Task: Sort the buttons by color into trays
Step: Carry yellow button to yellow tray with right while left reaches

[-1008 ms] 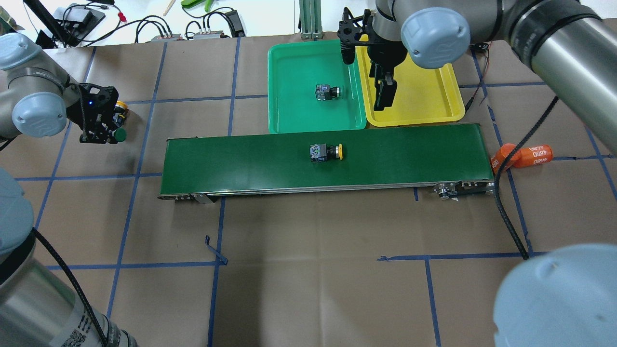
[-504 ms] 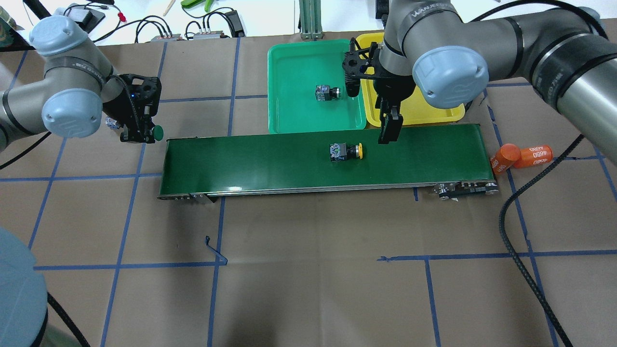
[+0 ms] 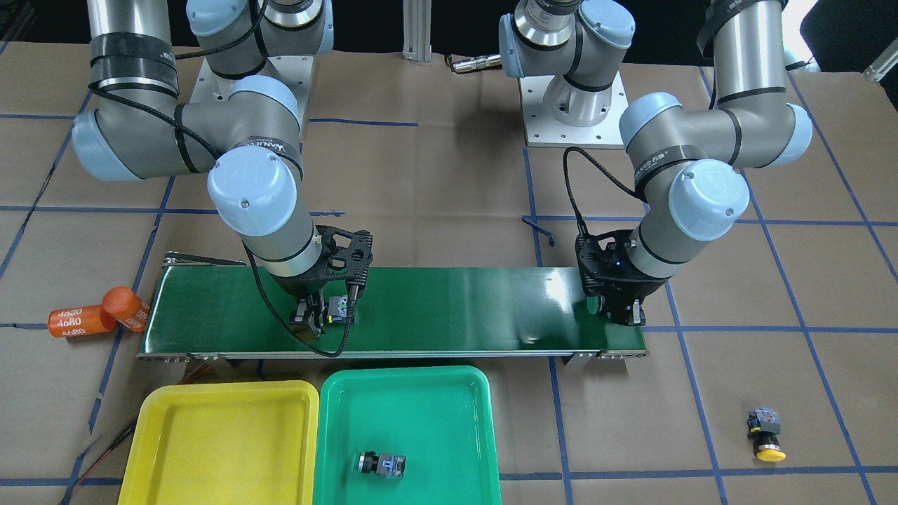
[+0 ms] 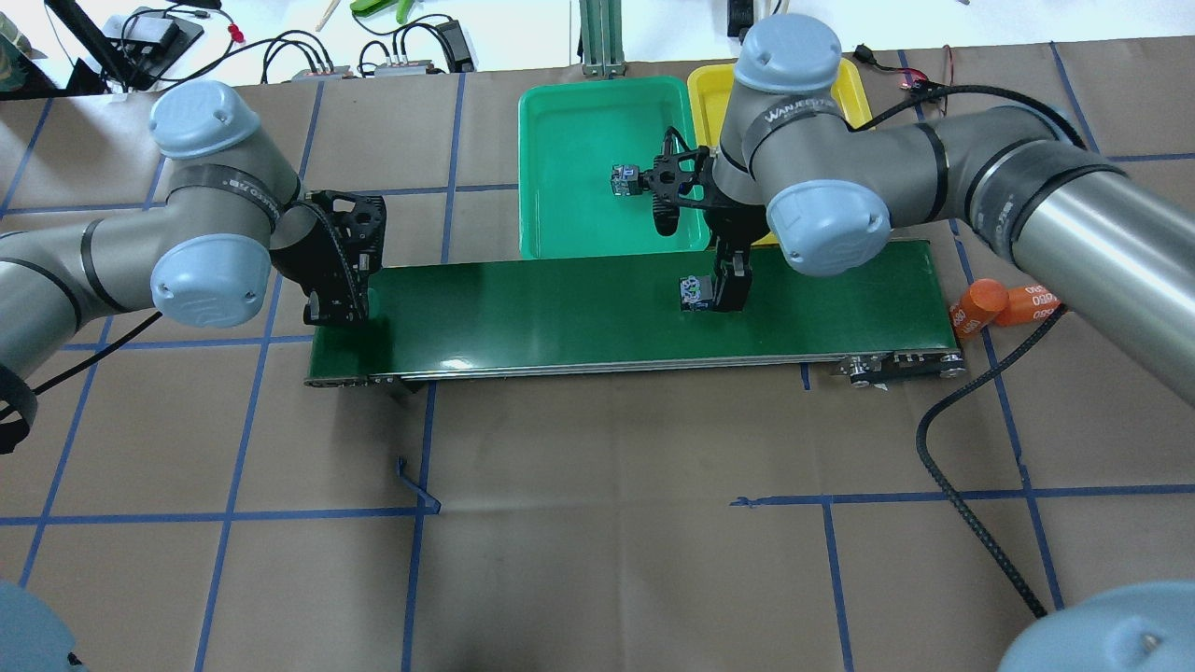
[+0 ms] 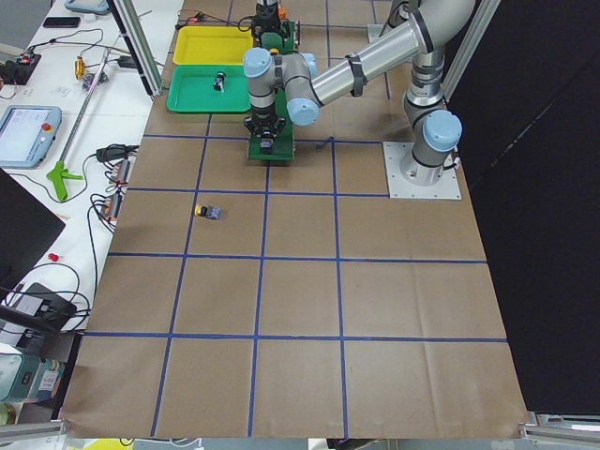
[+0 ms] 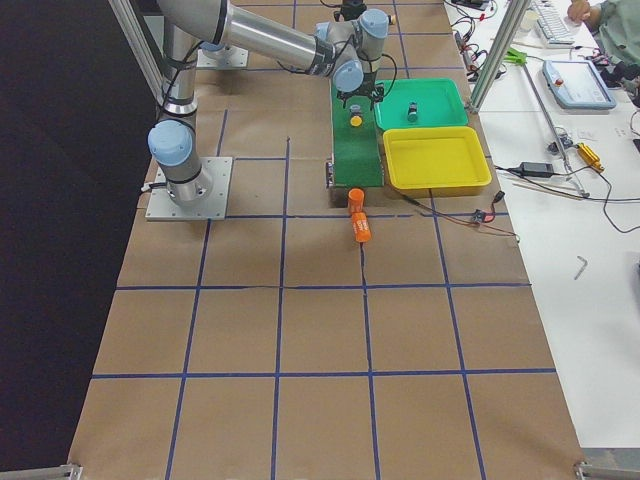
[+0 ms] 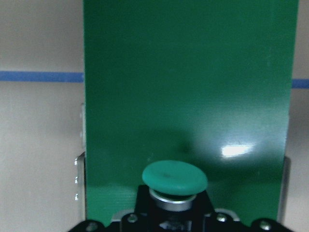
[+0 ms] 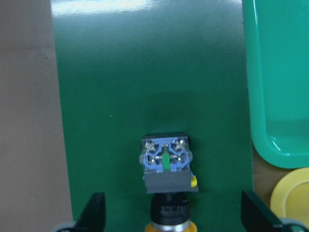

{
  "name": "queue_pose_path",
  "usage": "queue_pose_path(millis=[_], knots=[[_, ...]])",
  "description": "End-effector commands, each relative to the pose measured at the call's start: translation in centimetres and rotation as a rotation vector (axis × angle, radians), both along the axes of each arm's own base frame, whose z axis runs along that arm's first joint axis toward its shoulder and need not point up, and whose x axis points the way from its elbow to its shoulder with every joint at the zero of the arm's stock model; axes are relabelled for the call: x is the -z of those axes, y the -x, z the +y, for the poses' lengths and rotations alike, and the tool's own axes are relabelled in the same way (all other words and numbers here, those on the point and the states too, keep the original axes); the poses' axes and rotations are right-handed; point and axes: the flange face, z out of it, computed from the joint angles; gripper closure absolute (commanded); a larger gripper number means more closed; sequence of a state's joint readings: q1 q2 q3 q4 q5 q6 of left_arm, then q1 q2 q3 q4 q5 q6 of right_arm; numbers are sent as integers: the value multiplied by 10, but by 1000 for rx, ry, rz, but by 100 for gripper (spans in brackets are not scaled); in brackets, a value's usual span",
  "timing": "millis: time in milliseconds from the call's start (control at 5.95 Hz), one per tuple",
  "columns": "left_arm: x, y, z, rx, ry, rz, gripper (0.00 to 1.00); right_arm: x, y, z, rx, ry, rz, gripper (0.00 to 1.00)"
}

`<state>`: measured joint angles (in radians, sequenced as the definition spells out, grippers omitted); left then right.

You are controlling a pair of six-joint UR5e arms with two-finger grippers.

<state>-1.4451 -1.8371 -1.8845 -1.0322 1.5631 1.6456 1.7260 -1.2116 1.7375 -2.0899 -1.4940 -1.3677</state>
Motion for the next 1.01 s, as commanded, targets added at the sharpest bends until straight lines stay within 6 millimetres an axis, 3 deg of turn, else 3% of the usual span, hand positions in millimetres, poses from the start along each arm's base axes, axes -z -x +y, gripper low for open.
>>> queue_pose_path(millis=[0,168,336,504,672,840], knots=[[-4,11,8,-21,5,-7,31,16,12,9,-42,38,7,1],[-5,-2,3,-51,10,-6,6,16,32,4,-10,27,26,22],[-10,-30,-3,-210,25,-11,4,11,54,0,4,32,57,37],[-23,-69,-9,-316,61,-20,4,11,63,0,-31,20,67,52],[-21,-139,-19,-443,71,-19,4,11,77,-3,-26,18,116,81],[-35,-176,-26,-590,123,-29,4,9,81,-5,-36,22,119,88]])
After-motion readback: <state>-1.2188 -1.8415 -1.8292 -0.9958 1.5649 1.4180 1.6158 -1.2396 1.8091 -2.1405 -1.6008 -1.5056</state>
